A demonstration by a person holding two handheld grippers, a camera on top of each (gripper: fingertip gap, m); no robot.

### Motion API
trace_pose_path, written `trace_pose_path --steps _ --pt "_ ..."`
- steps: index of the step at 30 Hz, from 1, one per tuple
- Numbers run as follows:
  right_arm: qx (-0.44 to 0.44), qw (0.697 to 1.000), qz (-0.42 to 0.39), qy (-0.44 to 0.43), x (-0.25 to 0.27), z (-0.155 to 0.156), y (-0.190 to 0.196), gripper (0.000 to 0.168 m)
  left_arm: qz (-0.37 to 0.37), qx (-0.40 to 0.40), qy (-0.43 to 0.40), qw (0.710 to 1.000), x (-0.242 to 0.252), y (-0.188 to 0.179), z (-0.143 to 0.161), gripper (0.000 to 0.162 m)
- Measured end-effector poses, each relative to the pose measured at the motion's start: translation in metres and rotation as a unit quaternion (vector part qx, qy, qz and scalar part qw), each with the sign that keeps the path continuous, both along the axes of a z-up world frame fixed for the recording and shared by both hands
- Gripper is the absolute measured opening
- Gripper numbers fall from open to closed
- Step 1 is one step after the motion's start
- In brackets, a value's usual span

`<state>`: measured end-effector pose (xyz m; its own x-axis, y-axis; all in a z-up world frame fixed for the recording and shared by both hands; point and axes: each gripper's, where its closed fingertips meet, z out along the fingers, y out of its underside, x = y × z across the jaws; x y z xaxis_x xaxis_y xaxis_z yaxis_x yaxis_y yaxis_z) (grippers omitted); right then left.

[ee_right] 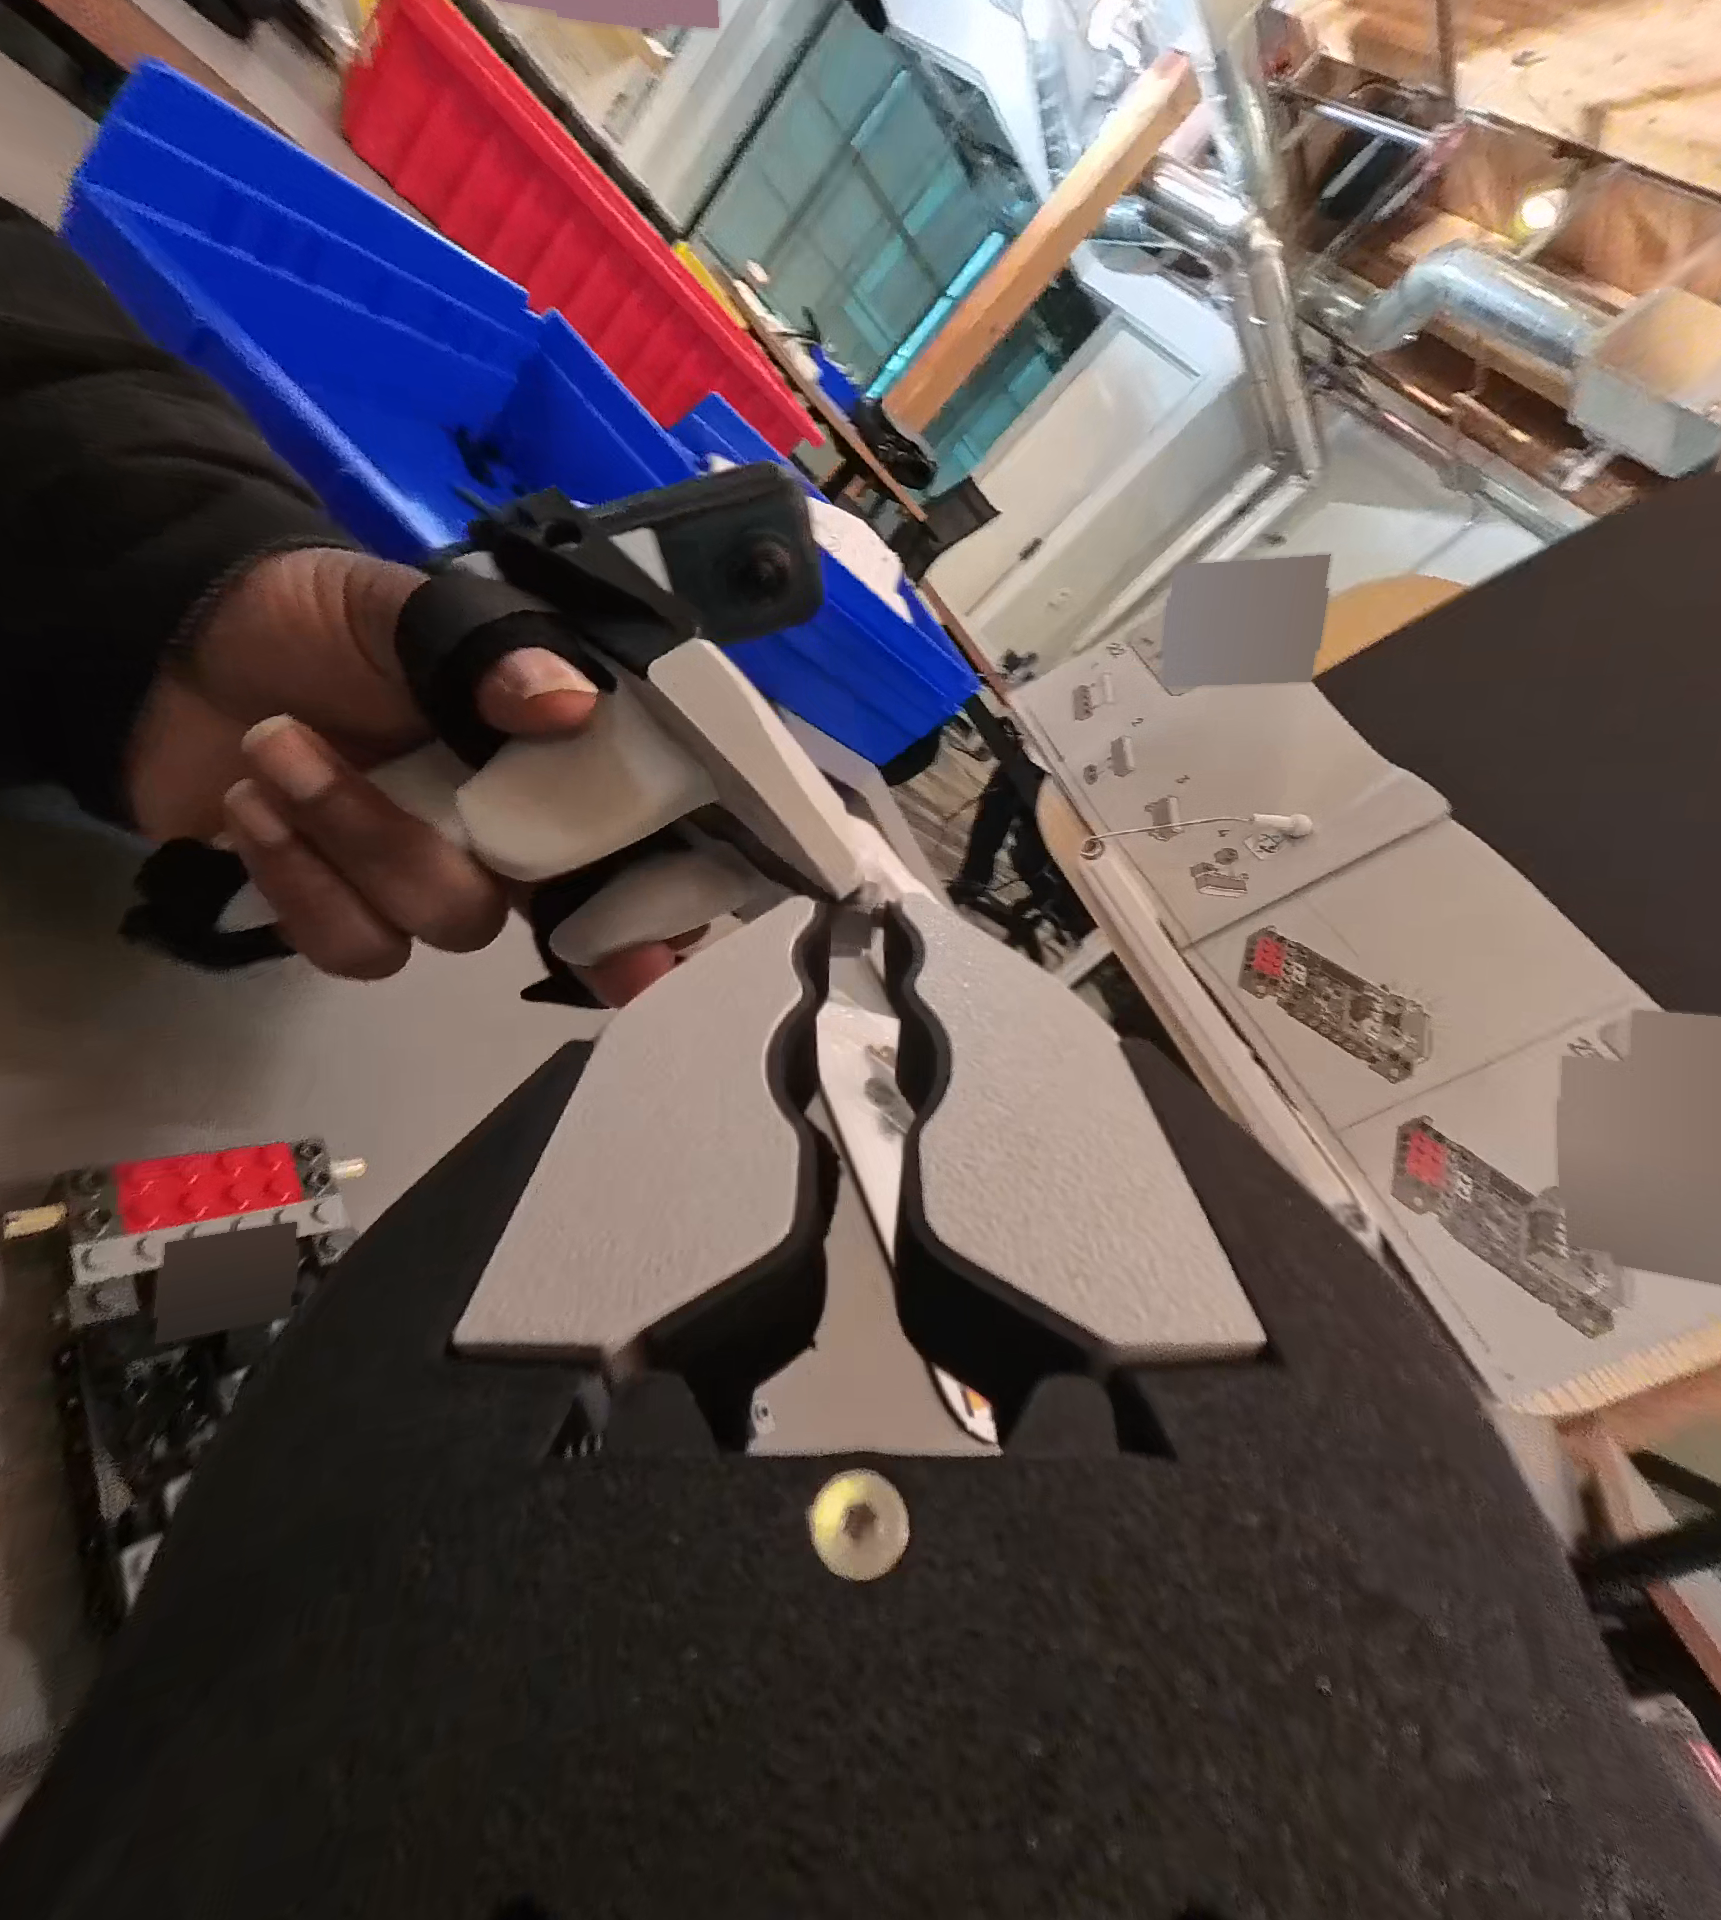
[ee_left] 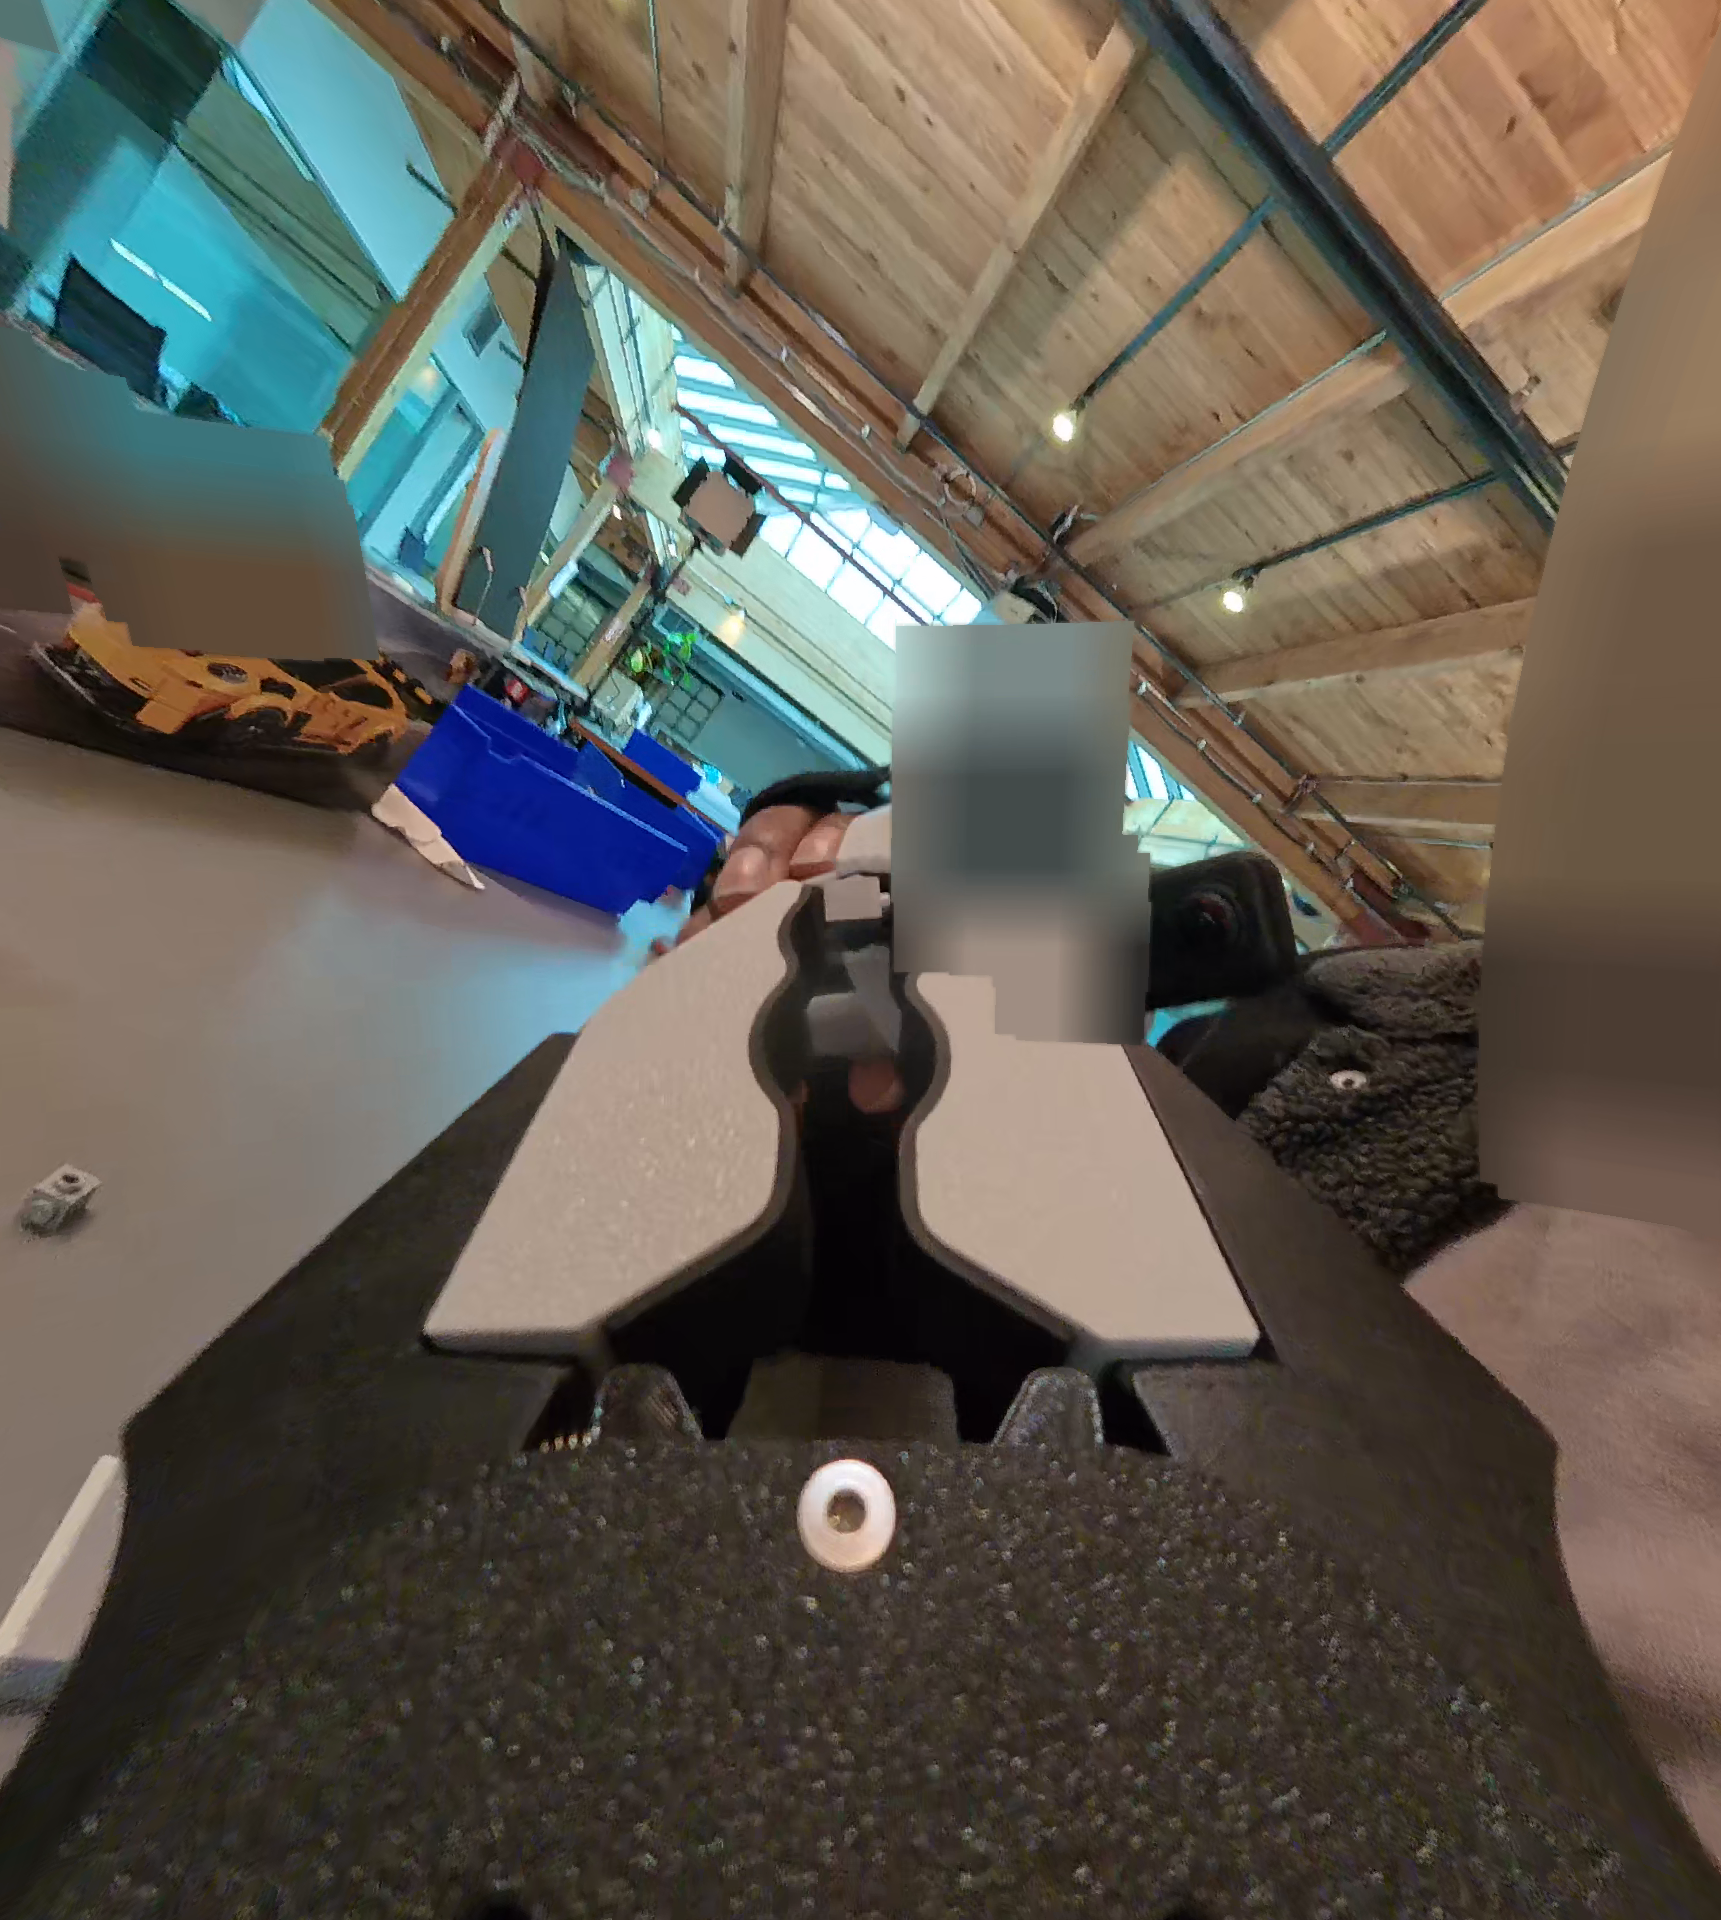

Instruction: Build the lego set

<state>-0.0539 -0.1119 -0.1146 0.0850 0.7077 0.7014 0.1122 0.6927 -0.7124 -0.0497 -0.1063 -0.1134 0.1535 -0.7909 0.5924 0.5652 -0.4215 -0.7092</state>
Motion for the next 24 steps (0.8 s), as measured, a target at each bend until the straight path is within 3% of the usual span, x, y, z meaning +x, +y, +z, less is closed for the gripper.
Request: trace_pose_path --steps 5,11,24 --pt "-0.05 0.99 0.099 -0.084 0.011 -0.015 -0.011 0.009 -0.079 -0.028 0.064 0.994 0.012 -0.009 -0.016 0.015" --pt "-0.08 0.975 0.14 -0.15 0.02 -0.034 -0.015 0.009 -0.126 -0.071 0.11 0.983 0.023 -0.015 -0.035 0.013" --pt "-0.064 0.987 0.057 -0.138 0.007 -0.044 0.008 0.005 -0.093 -0.191 0.018 0.977 0.006 0.011 -0.048 0.012"
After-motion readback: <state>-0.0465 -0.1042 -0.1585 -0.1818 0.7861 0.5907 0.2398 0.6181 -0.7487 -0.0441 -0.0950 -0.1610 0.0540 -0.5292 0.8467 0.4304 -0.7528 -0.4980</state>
